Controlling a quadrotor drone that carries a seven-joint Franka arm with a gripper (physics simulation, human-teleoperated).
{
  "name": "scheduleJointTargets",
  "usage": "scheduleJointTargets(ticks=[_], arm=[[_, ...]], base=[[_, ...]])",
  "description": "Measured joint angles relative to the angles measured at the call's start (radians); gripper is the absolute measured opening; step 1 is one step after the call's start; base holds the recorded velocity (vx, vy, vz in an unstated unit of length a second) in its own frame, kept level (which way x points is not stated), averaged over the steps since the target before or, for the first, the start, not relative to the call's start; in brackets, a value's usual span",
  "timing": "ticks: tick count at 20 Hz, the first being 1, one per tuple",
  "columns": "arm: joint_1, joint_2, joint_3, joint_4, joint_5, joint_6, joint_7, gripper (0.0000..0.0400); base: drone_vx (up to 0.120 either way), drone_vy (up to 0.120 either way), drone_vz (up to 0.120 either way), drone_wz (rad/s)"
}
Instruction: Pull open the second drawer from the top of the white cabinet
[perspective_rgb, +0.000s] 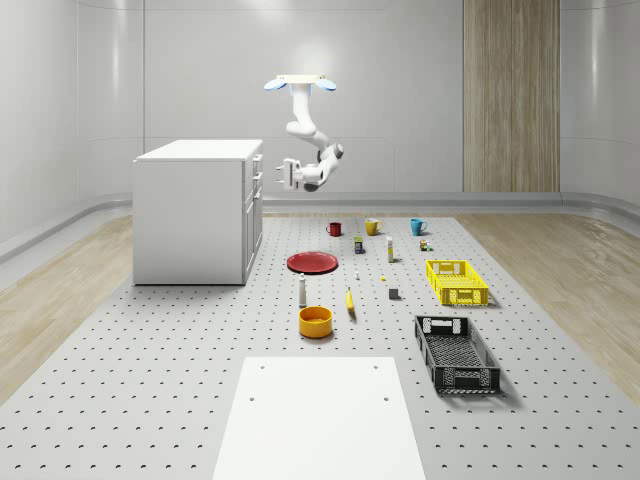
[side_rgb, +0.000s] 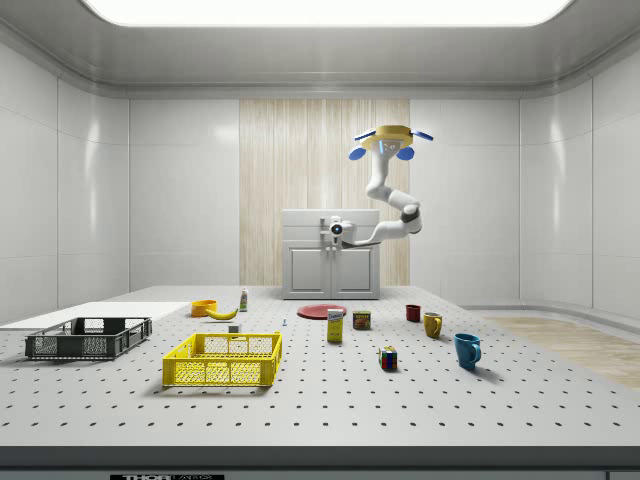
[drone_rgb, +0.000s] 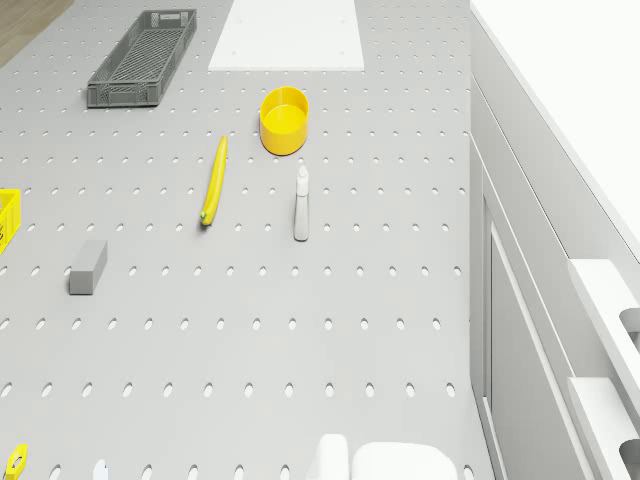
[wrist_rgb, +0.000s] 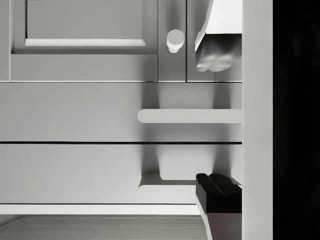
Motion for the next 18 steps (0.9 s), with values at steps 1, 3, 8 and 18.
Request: scheduleJointTargets(ticks=[1, 3, 8, 18], arm=[[0.006, 0.006, 0.010, -0.002, 0.013, 0.011, -0.005, 0.0300], [0.017, 0.017, 0.029, -0.005, 0.039, 0.031, -0.017, 0.0300], [0.040, 0.048, 0.071, -0.007, 0.099, 0.072, -0.044, 0.0300], [0.057, 0.103, 0.137, 0.014, 0.186, 0.108, -0.071, 0.0300]], base=[[0.000, 0.000, 0.000, 0.000], [0.000, 0.000, 0.000, 0.000], [0.000, 0.000, 0.000, 0.000], [0.000, 0.000, 0.000, 0.000]])
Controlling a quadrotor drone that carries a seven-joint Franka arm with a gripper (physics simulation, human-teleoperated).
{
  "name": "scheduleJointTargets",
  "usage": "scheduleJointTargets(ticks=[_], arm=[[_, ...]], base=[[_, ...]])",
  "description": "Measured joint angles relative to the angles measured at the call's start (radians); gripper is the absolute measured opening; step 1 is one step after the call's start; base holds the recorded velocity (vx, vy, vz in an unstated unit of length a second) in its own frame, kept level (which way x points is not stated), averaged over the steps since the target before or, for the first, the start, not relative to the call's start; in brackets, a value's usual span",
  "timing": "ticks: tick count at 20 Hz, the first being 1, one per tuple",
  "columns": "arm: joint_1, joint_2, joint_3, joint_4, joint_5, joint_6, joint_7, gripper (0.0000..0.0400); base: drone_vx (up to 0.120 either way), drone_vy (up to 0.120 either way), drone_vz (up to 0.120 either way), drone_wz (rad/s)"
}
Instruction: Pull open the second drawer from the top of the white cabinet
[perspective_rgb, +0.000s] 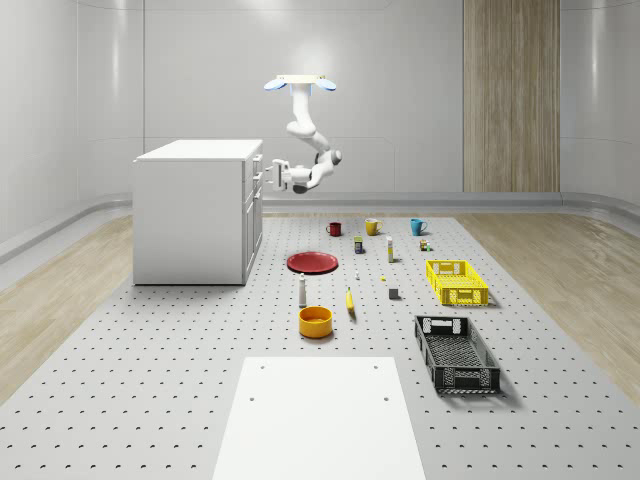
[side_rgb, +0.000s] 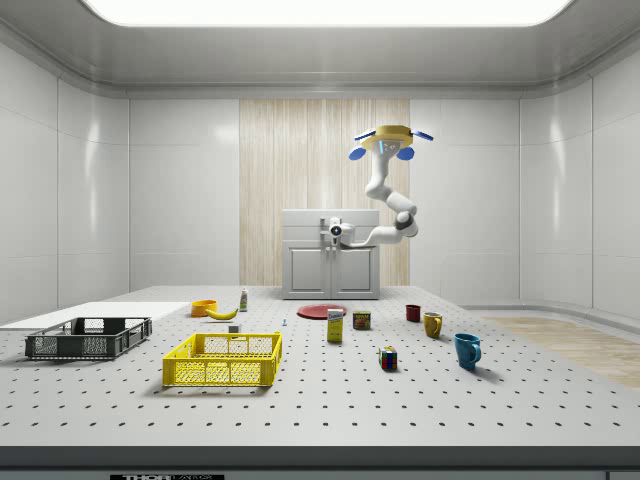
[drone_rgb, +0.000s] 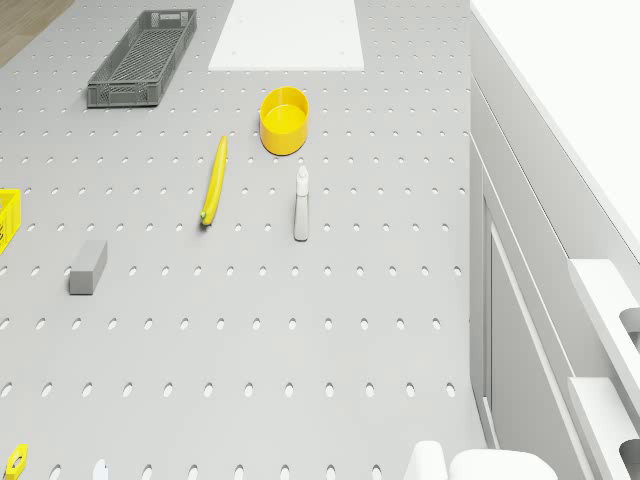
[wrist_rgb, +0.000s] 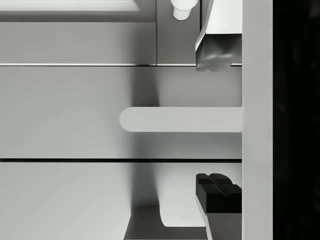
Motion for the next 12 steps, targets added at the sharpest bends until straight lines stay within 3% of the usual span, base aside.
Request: scheduleJointTargets(ticks=[12], arm=[[-0.010, 0.050, 0.057, 0.023, 0.071, 0.007, -0.020, 0.0300]], base=[[0.000, 0.000, 0.000, 0.000]])
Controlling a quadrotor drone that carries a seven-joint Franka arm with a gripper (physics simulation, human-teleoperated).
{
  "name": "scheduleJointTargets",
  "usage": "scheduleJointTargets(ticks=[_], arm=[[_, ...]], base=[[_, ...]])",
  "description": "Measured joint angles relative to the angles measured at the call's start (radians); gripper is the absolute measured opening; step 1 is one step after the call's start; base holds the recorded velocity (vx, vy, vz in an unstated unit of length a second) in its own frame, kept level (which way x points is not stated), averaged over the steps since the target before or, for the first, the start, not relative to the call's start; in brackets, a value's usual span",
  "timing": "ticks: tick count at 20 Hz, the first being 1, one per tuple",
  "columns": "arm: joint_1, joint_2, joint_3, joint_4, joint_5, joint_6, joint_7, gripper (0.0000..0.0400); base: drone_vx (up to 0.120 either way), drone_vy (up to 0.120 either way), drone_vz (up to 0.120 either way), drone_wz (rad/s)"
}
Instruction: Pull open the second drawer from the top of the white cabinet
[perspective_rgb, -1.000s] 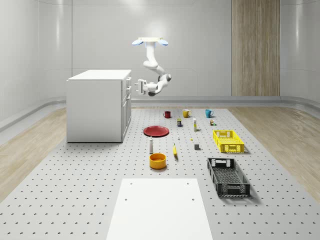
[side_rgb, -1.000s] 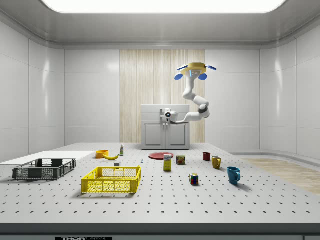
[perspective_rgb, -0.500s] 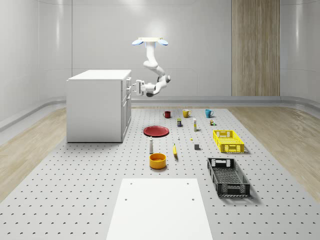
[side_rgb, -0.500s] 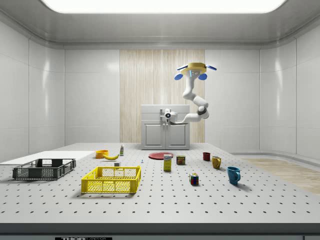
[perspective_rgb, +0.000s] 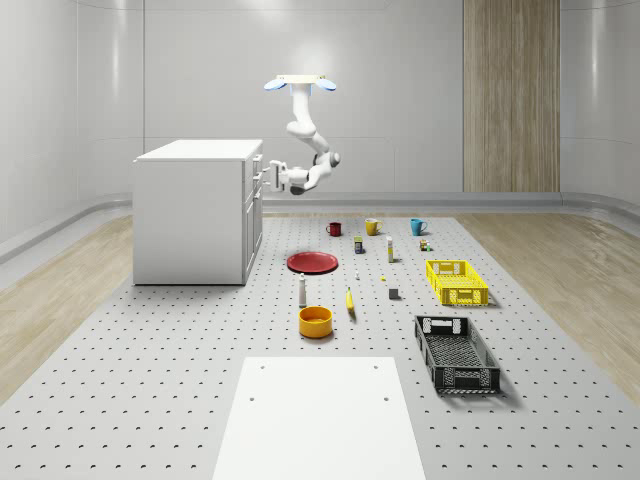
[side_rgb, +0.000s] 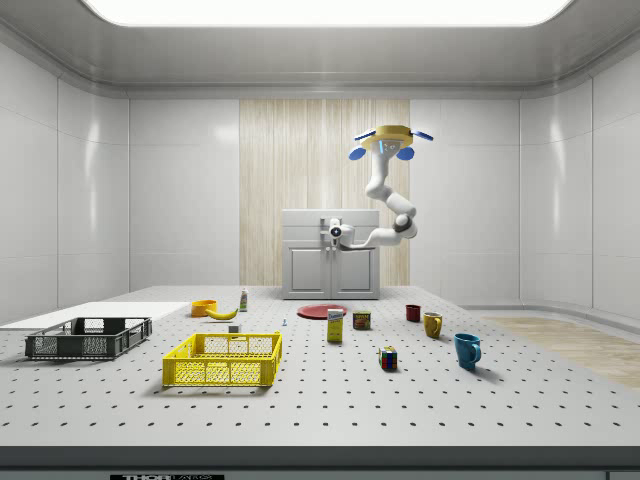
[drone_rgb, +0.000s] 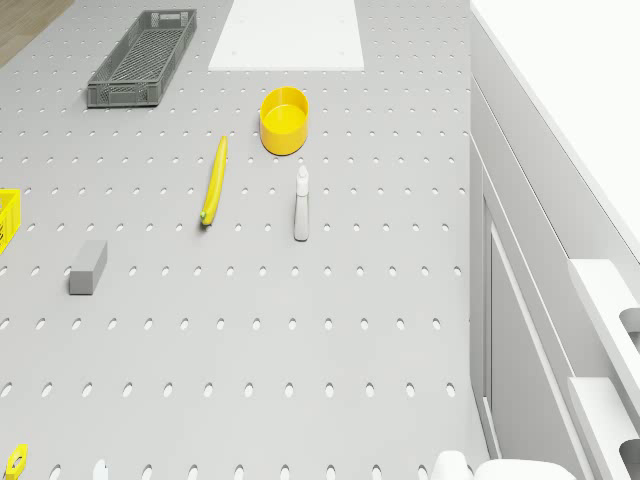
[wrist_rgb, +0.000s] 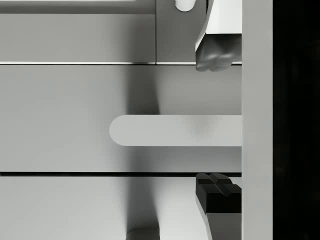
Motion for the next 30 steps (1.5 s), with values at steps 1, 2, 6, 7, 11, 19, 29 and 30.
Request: scheduleJointTargets(ticks=[1, 2, 6, 7, 11, 19, 29, 30], arm=[[0.000, 0.006, 0.006, 0.002, 0.009, 0.003, -0.004, 0.0300], [0.000, 0.011, 0.012, 0.003, 0.017, 0.004, -0.007, 0.0300], [-0.002, 0.033, 0.035, 0.010, 0.049, 0.010, -0.022, 0.0300], [-0.004, 0.037, 0.039, 0.010, 0.056, 0.010, -0.026, 0.0300], [-0.015, 0.049, 0.053, 0.007, 0.076, 0.005, -0.040, 0.0300], [-0.044, 0.067, 0.078, 0.014, 0.101, -0.012, -0.047, 0.0300], [-0.075, 0.090, 0.113, 0.021, 0.135, -0.029, -0.058, 0.0300], [-0.078, 0.092, 0.117, 0.022, 0.138, -0.030, -0.059, 0.0300]], base=[[0.000, 0.000, 0.000, 0.000], [0.000, 0.000, 0.000, 0.000], [0.000, 0.000, 0.000, 0.000], [0.000, 0.000, 0.000, 0.000], [0.000, 0.000, 0.000, 0.000], [0.000, 0.000, 0.000, 0.000], [0.000, 0.000, 0.000, 0.000], [0.000, 0.000, 0.000, 0.000]])
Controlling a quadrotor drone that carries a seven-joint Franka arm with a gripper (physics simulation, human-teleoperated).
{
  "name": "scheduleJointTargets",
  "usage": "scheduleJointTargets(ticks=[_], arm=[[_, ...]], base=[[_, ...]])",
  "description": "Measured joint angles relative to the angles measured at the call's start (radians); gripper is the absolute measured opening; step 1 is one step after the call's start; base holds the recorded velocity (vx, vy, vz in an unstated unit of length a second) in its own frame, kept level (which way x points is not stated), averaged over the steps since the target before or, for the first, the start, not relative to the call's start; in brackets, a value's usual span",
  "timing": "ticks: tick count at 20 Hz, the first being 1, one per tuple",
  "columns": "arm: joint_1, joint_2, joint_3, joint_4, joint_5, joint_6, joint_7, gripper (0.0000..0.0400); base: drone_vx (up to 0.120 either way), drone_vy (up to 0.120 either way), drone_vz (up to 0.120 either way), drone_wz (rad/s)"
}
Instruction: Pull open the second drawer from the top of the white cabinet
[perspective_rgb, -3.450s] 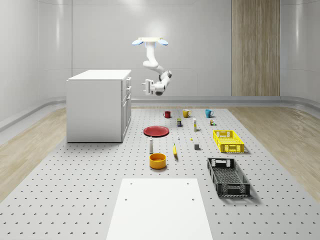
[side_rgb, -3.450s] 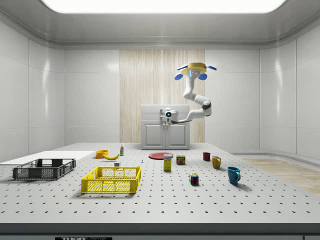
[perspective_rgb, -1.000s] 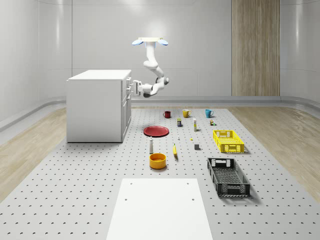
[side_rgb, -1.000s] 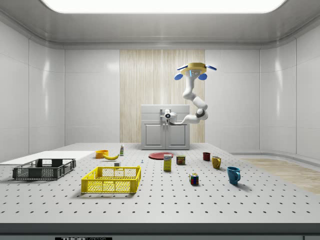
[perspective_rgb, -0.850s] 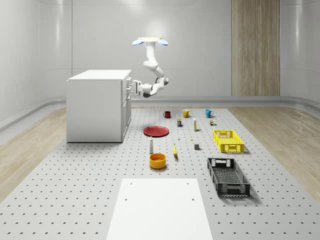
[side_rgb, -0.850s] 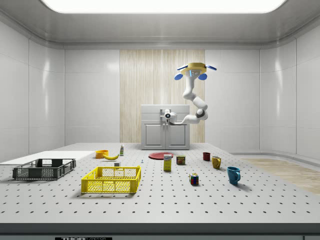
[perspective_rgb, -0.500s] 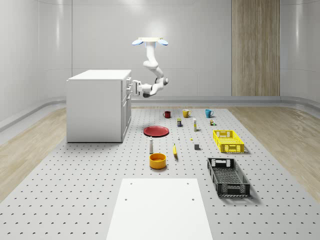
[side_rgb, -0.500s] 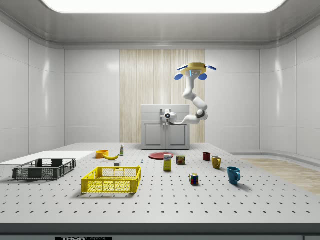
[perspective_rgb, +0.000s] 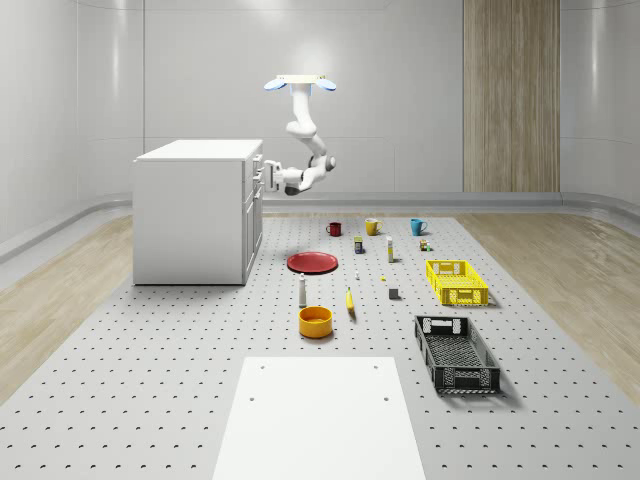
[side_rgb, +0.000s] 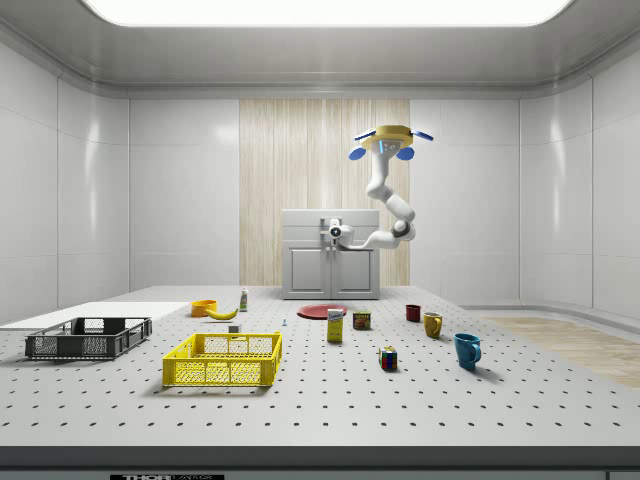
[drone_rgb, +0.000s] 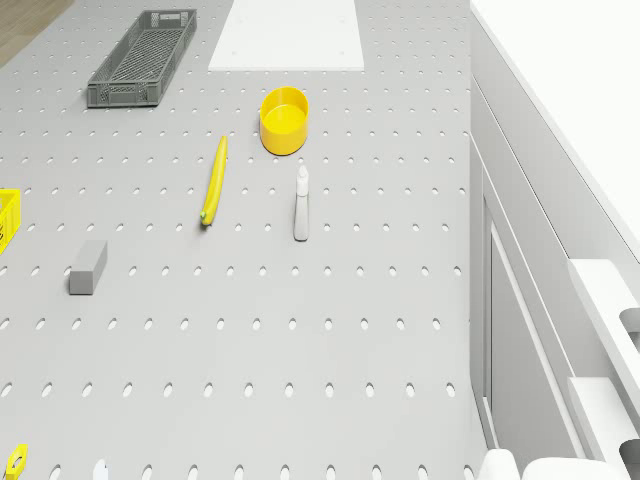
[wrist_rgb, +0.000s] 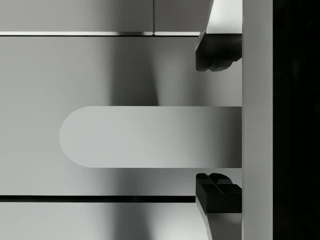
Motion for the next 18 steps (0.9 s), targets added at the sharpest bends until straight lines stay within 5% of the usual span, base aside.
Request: scheduleJointTargets(ticks=[2, 5, 8, 9, 18], arm=[[-0.007, 0.004, 0.006, 0.001, 0.006, -0.004, -0.002, 0.0300], [-0.017, 0.008, 0.014, 0.002, 0.012, -0.010, -0.004, 0.0203], [-0.028, 0.011, 0.021, 0.003, 0.017, -0.017, -0.004, 0.0152], [-0.032, 0.007, 0.027, 0.007, 0.001, -0.018, 0.039, 0.0175], [-0.053, 0.010, 0.032, 0.005, -0.003, -0.034, 0.032, 0.0152]], base=[[0.000, 0.000, 0.000, 0.000], [0.000, 0.000, 0.000, 0.000], [0.000, 0.000, 0.000, 0.000], [0.000, 0.000, 0.000, 0.000], [0.000, 0.000, 0.000, 0.000]])
